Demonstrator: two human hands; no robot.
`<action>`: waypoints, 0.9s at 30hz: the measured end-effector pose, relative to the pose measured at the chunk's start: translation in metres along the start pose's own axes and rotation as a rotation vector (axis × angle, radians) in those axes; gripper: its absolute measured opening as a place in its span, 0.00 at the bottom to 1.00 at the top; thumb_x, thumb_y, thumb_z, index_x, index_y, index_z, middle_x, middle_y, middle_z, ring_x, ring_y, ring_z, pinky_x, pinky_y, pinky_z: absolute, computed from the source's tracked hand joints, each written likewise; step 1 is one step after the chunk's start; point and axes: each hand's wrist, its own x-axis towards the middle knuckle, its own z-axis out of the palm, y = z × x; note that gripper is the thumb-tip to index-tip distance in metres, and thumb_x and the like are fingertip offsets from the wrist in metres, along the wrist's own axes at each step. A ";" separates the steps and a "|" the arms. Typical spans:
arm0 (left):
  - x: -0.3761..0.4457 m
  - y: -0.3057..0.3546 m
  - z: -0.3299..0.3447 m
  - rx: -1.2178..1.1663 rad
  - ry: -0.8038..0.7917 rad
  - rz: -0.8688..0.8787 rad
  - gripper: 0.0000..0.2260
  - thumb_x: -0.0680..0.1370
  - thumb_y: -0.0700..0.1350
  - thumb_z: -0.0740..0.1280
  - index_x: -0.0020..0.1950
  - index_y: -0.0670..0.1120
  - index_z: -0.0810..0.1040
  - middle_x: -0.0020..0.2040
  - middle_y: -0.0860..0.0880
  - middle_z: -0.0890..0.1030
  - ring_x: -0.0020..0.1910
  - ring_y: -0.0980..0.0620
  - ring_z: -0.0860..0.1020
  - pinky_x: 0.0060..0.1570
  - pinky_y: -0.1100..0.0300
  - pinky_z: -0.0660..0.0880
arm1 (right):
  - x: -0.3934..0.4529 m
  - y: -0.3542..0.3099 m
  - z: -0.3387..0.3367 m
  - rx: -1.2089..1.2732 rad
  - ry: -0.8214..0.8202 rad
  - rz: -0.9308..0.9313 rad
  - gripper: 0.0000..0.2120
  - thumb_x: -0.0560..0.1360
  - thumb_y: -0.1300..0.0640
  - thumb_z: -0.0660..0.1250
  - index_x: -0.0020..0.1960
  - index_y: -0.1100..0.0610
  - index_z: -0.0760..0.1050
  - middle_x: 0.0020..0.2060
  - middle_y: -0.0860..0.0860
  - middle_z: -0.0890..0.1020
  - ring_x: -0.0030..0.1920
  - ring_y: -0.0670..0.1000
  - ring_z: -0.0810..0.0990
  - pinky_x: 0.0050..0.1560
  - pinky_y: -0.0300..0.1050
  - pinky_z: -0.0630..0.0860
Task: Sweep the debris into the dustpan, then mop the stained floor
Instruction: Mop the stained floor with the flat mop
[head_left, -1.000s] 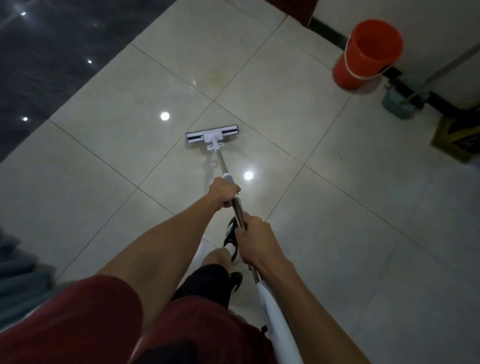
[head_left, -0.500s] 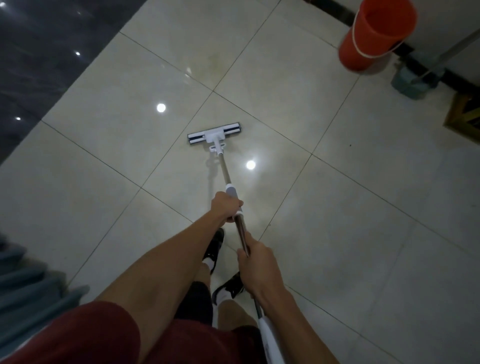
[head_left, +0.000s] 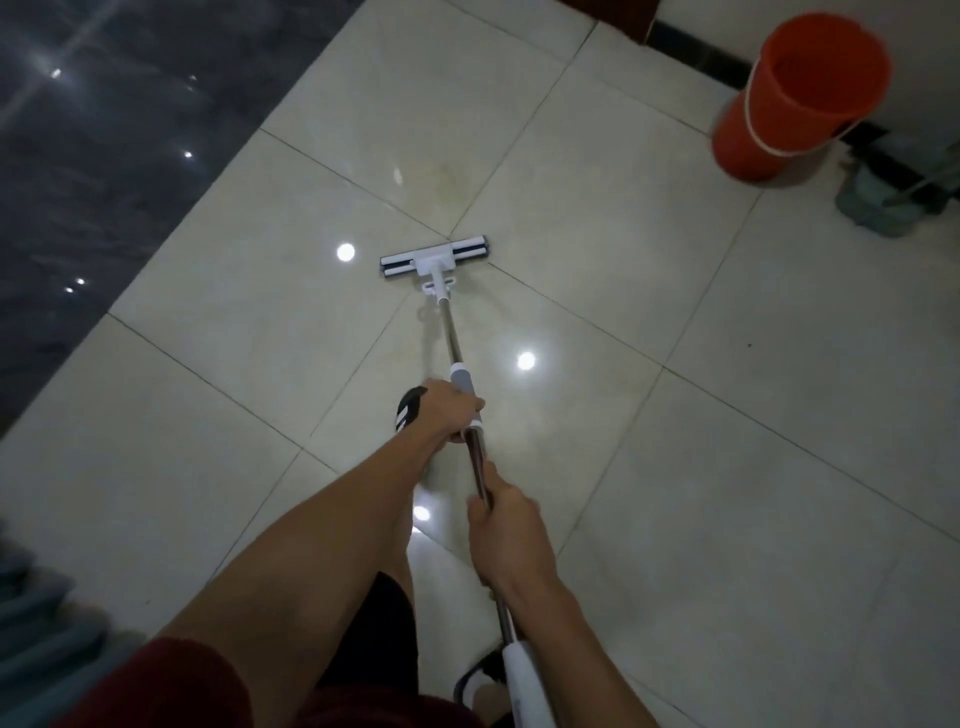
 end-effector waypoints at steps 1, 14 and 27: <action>0.019 0.015 -0.009 0.015 -0.006 -0.002 0.10 0.75 0.42 0.75 0.41 0.39 0.75 0.35 0.43 0.78 0.29 0.51 0.76 0.19 0.65 0.70 | 0.020 -0.014 -0.003 0.004 -0.001 0.005 0.23 0.82 0.56 0.57 0.76 0.46 0.65 0.41 0.52 0.82 0.39 0.51 0.81 0.39 0.44 0.78; 0.294 0.271 -0.167 -0.012 0.029 0.088 0.14 0.78 0.47 0.71 0.57 0.37 0.78 0.48 0.40 0.83 0.36 0.47 0.82 0.25 0.60 0.77 | 0.338 -0.279 -0.049 0.124 0.061 0.047 0.20 0.83 0.52 0.59 0.75 0.46 0.66 0.43 0.53 0.81 0.41 0.55 0.83 0.44 0.54 0.84; 0.265 0.280 -0.167 0.043 -0.065 0.039 0.10 0.80 0.45 0.69 0.54 0.39 0.75 0.42 0.42 0.81 0.35 0.47 0.81 0.26 0.58 0.76 | 0.319 -0.279 -0.053 0.117 0.035 0.082 0.19 0.83 0.54 0.58 0.73 0.50 0.67 0.47 0.57 0.81 0.43 0.57 0.82 0.44 0.52 0.82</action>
